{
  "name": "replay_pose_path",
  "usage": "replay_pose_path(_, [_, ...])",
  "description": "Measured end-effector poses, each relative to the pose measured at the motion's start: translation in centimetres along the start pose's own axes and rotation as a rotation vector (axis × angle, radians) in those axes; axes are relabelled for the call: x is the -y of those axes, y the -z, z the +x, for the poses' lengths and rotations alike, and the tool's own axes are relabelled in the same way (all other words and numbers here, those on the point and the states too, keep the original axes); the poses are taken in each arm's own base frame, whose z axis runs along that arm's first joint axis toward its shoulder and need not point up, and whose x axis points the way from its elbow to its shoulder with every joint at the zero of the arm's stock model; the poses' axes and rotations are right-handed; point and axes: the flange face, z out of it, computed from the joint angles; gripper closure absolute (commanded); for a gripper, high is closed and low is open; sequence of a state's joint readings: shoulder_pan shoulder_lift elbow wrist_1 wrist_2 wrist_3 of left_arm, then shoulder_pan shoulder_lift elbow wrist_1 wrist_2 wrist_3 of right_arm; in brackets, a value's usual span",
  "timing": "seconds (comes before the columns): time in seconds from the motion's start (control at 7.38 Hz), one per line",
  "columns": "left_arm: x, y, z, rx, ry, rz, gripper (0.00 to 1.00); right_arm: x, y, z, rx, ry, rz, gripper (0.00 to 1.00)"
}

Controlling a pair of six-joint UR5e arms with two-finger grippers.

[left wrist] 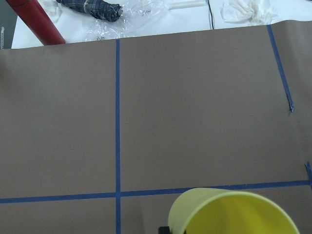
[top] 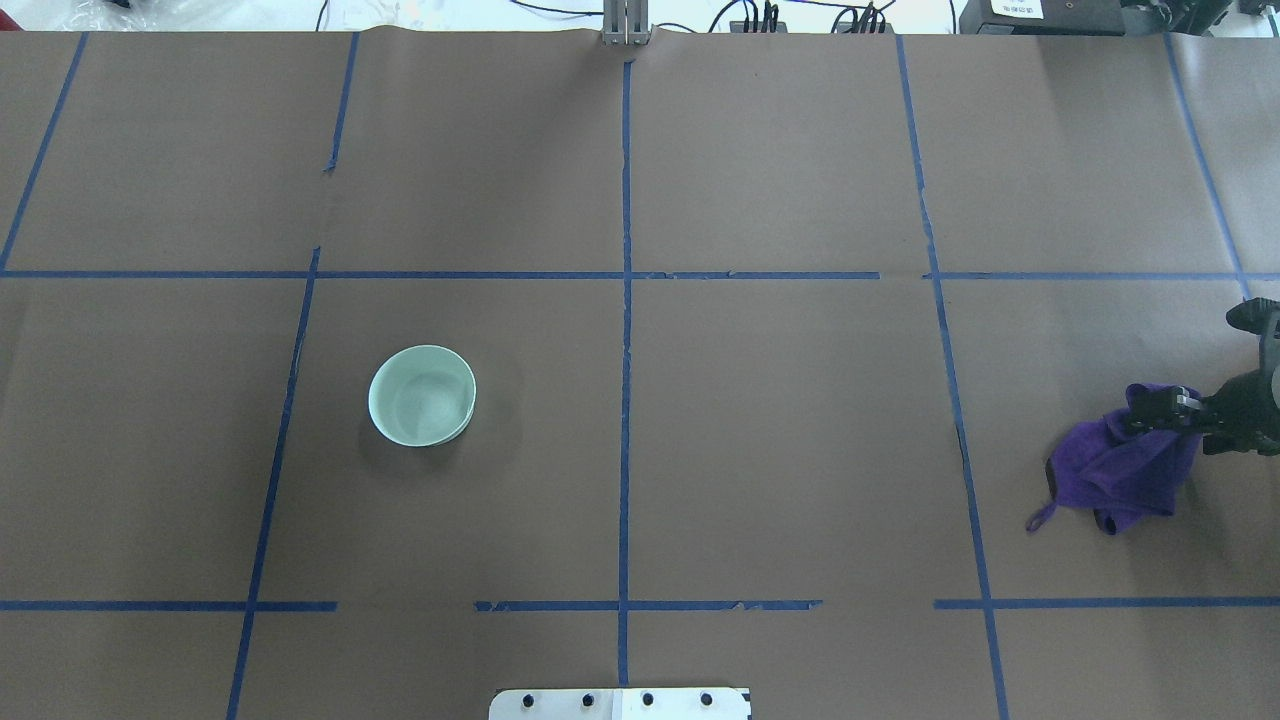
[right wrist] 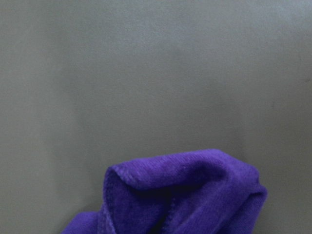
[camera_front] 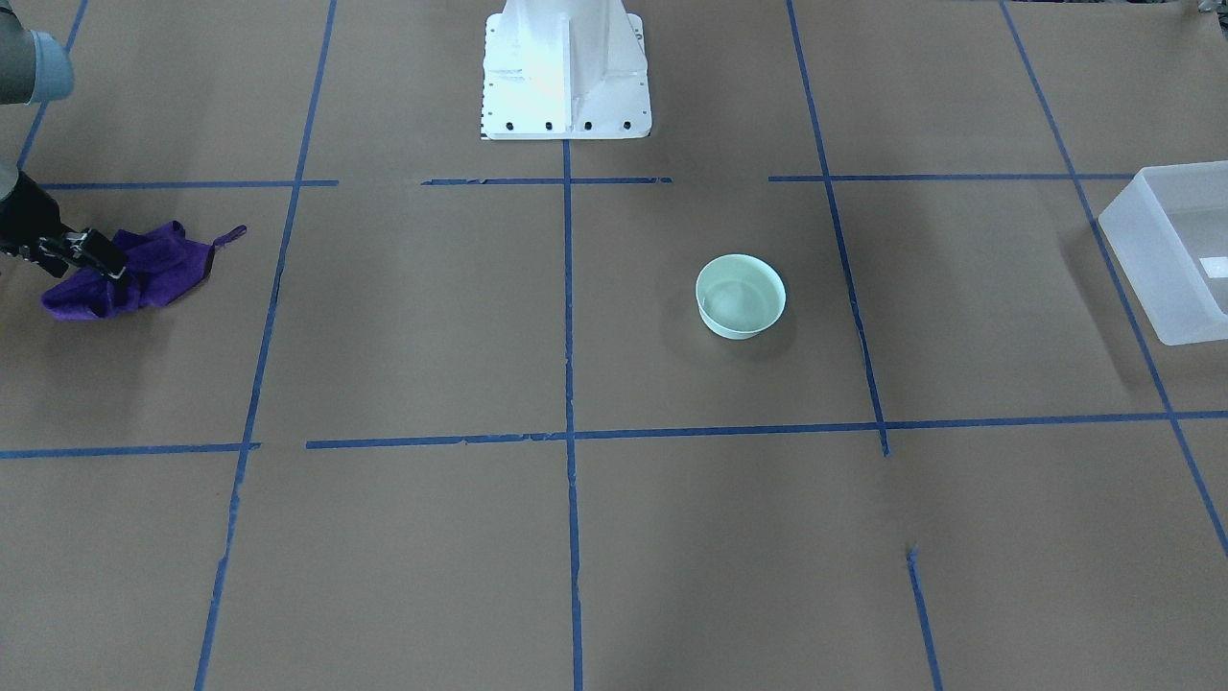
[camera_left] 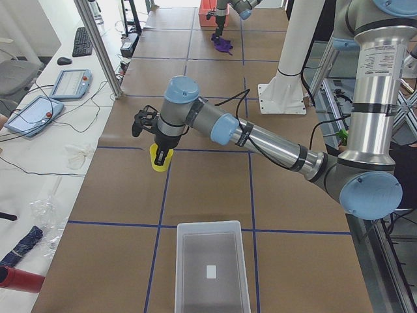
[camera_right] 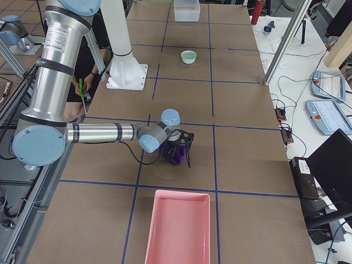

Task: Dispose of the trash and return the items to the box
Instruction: 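Grasp the purple cloth with the right gripper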

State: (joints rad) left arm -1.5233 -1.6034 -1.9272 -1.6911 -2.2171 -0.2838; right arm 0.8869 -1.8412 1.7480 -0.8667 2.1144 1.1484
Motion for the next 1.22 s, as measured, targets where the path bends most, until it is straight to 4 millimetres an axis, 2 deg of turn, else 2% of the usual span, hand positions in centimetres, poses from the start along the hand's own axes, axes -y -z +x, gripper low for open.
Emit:
replay_pose_path(0.27, [-0.3, -1.3, -1.6, 0.012, -0.042, -0.025, 1.00, -0.1, -0.5, 0.5, -0.011, -0.008, -0.007, 1.00])
replay_pose_path(0.54, [-0.7, -2.1, -4.7, 0.031, -0.085, -0.045, 1.00, -0.2, -0.7, 0.5, -0.015, -0.007, -0.011, 1.00])
replay_pose_path(0.81, [-1.9, -1.8, -9.2, 0.069, -0.120, -0.052, 1.00, -0.3, -0.7, 0.6, -0.017, -0.009, -0.012, 1.00])
replay_pose_path(1.08, [-4.7, -2.2, -12.6, 0.118, -0.134, -0.084, 1.00, -0.4, -0.1, 0.3, -0.007, -0.003, -0.012, 1.00])
replay_pose_path(1.22, [-6.4, -2.8, -13.7, 0.125, -0.127, -0.105, 1.00, -0.5, 0.9, -0.1, 0.012, 0.003, -0.012, 1.00])
